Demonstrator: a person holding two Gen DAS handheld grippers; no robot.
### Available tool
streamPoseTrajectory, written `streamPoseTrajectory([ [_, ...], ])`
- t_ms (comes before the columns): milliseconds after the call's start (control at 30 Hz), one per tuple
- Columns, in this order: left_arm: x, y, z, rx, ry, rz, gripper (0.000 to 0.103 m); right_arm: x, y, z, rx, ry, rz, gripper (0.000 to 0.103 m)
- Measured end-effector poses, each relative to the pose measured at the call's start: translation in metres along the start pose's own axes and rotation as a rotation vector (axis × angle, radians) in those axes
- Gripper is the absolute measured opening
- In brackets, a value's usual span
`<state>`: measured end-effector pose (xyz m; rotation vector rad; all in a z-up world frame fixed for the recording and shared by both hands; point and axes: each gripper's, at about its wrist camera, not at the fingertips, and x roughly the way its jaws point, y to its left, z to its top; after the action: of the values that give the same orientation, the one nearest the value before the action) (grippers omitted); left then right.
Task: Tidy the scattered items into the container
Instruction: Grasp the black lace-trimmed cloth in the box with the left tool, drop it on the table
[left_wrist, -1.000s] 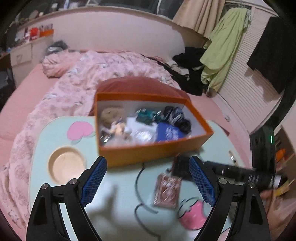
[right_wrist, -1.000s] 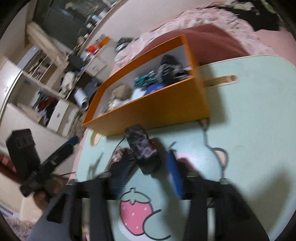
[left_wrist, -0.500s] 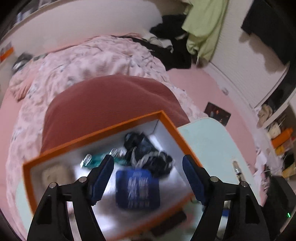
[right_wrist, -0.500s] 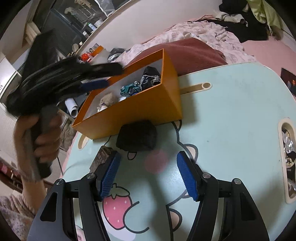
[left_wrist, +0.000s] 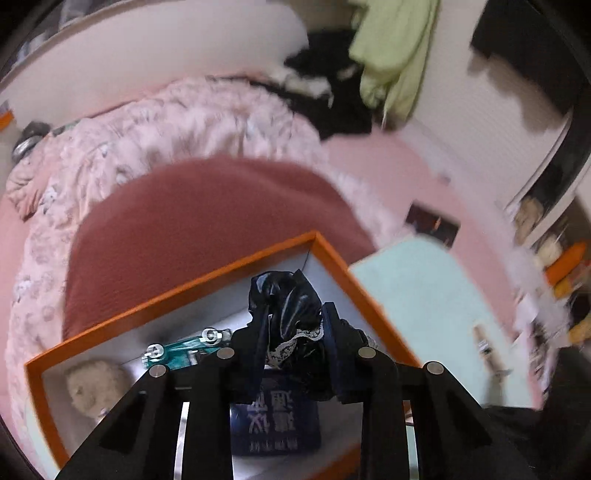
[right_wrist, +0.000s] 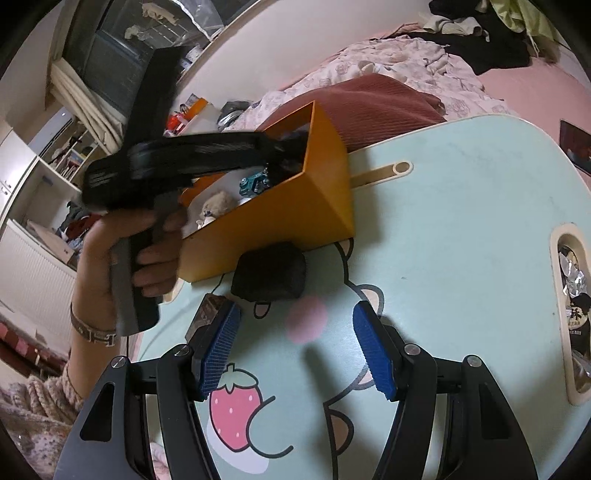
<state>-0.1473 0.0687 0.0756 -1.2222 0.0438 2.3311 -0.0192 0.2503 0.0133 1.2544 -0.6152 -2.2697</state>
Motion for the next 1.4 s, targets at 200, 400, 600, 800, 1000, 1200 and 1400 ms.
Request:
streamPoseTrajectory([
  [200, -0.095, 0.020, 0.001, -0.065, -0.211, -0.040, 0.027, 0.000, 0.002, -0.001, -0.002, 0.004, -0.001, 0.065],
  [400, -0.150, 0.034, -0.043, -0.061, -0.263, 0.003, 0.027, 0.001, 0.004, 0.000, -0.015, 0.006, 0.000, 0.065],
  [600, -0.126, 0.059, -0.116, -0.118, -0.078, -0.007, 0.027, 0.004, 0.009, -0.002, -0.021, 0.013, -0.001, 0.065],
  [800, -0.100, 0.058, -0.169, -0.153, -0.004, 0.002, 0.027, 0.004, 0.015, -0.005, -0.036, 0.020, -0.003, 0.065],
  [1000, -0.093, 0.046, -0.177, -0.129, -0.041, 0.037, 0.041, 0.006, 0.021, -0.006, -0.045, 0.025, -0.005, 0.065],
  [1200, -0.110, 0.046, -0.178, -0.144, -0.131, -0.006, 0.065, 0.001, 0.032, -0.001, -0.073, 0.008, -0.005, 0.065],
  [1400, -0.122, 0.054, -0.180, -0.161, -0.180, 0.050, 0.075, -0.003, 0.055, 0.025, -0.115, -0.031, 0.033, 0.065],
])
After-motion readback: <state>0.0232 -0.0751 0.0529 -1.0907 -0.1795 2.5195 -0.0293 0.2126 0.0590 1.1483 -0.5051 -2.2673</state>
